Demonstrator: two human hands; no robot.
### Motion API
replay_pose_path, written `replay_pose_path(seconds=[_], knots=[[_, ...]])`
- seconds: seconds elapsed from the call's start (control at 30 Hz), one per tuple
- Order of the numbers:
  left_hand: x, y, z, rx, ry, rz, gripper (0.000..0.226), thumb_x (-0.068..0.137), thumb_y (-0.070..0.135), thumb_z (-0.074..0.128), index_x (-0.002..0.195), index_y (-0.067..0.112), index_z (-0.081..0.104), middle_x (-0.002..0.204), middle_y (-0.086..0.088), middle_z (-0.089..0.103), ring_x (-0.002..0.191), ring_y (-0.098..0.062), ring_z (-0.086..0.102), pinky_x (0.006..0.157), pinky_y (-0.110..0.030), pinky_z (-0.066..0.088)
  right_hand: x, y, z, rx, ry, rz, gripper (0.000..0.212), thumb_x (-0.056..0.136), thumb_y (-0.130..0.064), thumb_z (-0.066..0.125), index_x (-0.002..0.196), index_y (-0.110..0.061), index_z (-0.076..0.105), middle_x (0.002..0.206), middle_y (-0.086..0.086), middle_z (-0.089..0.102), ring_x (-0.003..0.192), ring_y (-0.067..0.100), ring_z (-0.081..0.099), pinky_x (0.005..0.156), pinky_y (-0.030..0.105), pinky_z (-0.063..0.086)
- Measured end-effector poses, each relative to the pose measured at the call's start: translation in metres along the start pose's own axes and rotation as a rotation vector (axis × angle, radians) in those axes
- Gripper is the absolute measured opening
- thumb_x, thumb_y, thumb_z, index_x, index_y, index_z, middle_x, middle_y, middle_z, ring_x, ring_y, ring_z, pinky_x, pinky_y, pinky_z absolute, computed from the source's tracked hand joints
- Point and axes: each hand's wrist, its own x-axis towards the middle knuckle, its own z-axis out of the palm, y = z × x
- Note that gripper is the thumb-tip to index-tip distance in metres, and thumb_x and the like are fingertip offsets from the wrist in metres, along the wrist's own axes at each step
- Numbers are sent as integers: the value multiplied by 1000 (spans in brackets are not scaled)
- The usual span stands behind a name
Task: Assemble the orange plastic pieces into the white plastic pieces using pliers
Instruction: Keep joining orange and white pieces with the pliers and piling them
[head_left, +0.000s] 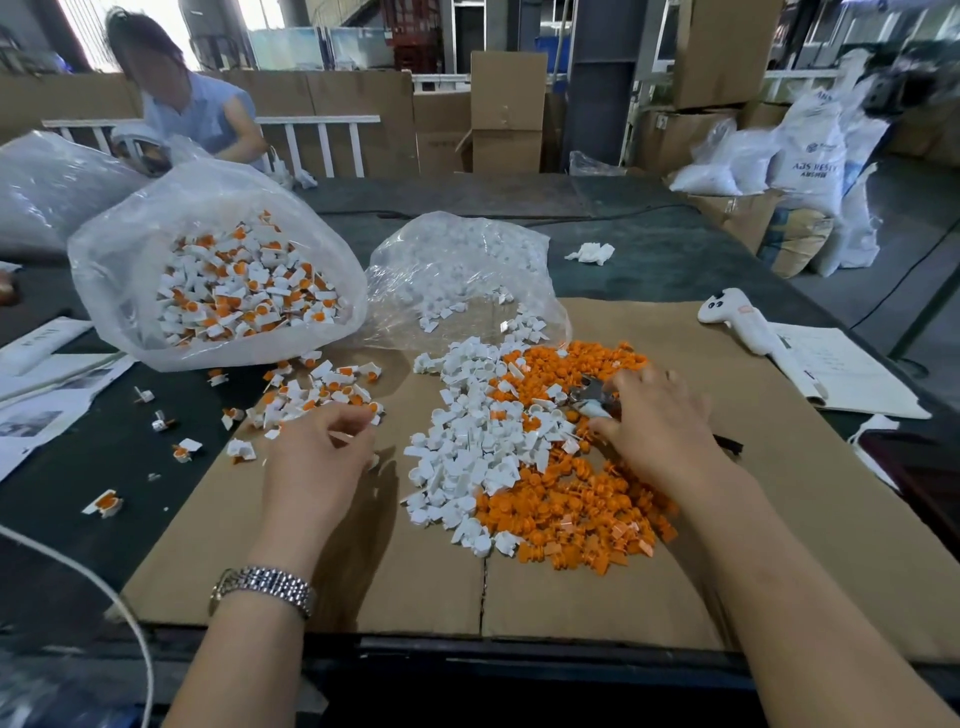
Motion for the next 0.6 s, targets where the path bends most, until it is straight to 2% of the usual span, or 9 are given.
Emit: replay_pose_path(seconds=[0.1, 0.17, 0.27, 0.43, 0.6], knots=[[-3, 3, 8, 115, -85, 135, 22, 95, 17, 72, 111, 32, 73, 104, 19, 67, 84, 1, 59, 63, -17, 42, -2, -4, -9, 131, -21, -61, 19, 95, -40, 64, 111, -31, 63, 112, -8, 61, 120, 21, 50, 99, 47, 40], [-3, 6, 17, 169, -124, 201, 25, 95, 16, 73, 117, 27, 73, 117, 11, 67, 85, 0, 58, 68, -19, 46, -6, -8, -11, 173, -45, -93, 9, 95, -37, 65, 103, -33, 66, 102, -12, 62, 112, 18, 53, 99, 47, 39], [-1, 12, 30, 303, -177, 252, 26, 98, 14, 68, 122, 23, 73, 123, 1, 69, 94, -15, 65, 84, -31, 54, -12, -11, -11, 163, -45, -114, 8, 96, -35, 64, 102, -31, 67, 103, -11, 65, 108, 17, 55, 99, 46, 39], [2, 18, 37, 375, -176, 241, 21, 101, 13, 61, 114, 22, 75, 111, -6, 72, 94, -21, 65, 75, -29, 51, -19, -11, -13, 200, -117, -151, 7, 96, -27, 67, 102, -27, 70, 105, -9, 68, 104, 15, 61, 98, 50, 47], [3, 20, 38, 251, -112, 220, 22, 101, 17, 61, 120, 16, 71, 113, -4, 68, 90, -15, 59, 73, -26, 47, -22, -11, -13, 218, -193, -182, 16, 86, -35, 78, 95, -23, 73, 98, -8, 69, 95, 12, 64, 86, 39, 55]])
